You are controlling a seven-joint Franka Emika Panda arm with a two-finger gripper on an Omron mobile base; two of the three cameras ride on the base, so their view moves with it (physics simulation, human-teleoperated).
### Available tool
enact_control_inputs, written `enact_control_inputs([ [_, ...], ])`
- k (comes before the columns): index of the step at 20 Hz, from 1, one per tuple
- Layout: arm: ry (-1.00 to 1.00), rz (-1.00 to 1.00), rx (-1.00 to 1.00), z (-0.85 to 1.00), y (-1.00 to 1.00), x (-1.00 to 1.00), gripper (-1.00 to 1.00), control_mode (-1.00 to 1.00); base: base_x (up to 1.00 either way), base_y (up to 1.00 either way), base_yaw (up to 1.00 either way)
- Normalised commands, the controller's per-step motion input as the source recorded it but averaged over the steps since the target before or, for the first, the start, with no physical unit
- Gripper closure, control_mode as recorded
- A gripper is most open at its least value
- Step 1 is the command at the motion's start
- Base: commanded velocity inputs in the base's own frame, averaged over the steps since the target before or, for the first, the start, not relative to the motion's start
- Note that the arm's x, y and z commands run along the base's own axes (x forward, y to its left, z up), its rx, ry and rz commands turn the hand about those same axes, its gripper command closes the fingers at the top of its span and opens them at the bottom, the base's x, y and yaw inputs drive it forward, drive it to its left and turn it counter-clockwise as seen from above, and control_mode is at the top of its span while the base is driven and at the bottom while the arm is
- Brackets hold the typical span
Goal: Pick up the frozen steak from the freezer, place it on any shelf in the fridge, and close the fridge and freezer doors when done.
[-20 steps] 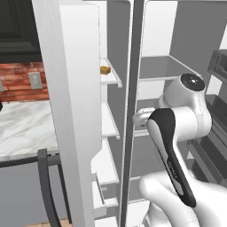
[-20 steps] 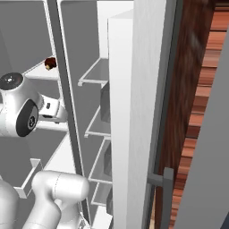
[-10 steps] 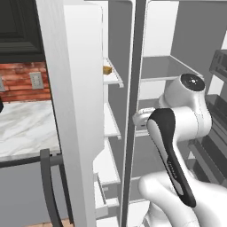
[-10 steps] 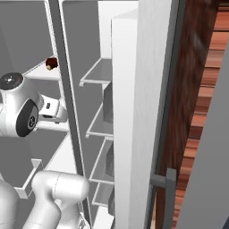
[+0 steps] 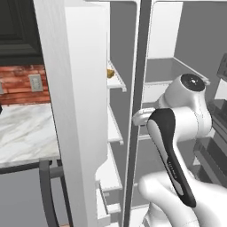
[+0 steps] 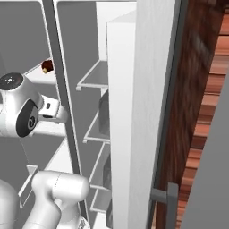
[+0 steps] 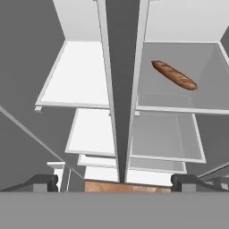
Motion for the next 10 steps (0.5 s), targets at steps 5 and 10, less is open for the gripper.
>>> enact_control_inputs([
  [5, 0.00, 0.00, 0.00, 0.00, 0.00, 0.00, -1.00, 1.00, 0.33, 0.29, 0.00],
  [10, 0.00, 0.00, 0.00, 0.00, 0.00, 0.00, -1.00, 1.00, 0.19, 0.25, 0.00],
])
